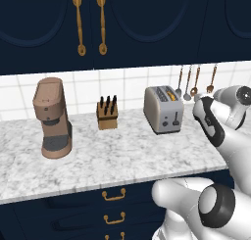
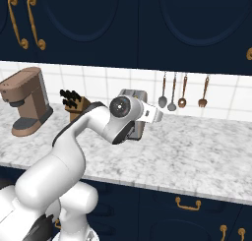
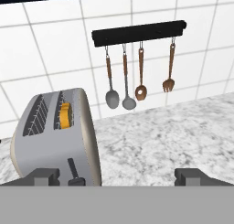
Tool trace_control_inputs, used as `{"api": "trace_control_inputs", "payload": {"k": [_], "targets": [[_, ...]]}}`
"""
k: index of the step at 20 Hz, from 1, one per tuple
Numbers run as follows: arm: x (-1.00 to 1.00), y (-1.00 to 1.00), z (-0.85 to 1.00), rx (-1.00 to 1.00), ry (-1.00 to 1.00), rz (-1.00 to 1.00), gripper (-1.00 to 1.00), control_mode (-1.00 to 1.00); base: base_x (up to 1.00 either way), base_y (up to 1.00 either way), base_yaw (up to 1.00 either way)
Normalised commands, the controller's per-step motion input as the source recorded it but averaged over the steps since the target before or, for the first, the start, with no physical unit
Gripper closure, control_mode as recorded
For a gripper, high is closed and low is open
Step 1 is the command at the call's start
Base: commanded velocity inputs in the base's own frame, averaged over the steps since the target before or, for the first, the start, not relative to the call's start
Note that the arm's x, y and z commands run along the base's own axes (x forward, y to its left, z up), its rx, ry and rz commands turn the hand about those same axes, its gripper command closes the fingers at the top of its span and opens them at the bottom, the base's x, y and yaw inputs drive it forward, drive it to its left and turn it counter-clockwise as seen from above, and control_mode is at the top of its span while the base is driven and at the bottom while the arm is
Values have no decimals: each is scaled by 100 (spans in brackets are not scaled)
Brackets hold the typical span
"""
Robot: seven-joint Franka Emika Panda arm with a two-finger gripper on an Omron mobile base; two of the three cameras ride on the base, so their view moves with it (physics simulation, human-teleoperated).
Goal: Start the toaster. Once the lever pops up, take the bread to the plate on the dining counter.
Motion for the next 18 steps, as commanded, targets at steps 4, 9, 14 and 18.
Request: {"api": "trace_control_inputs", "payload": {"k": [4, 9, 14, 18], "targets": [[0, 0, 0, 0, 0, 0, -100, -100, 0, 0, 0], [0, 0, 0, 0, 0, 0, -100, -100, 0, 0, 0], [0, 0, 0, 0, 0, 0, -100, -100, 0, 0, 0], [0, 0, 0, 0, 0, 0, -100, -100, 0, 0, 0]]}}
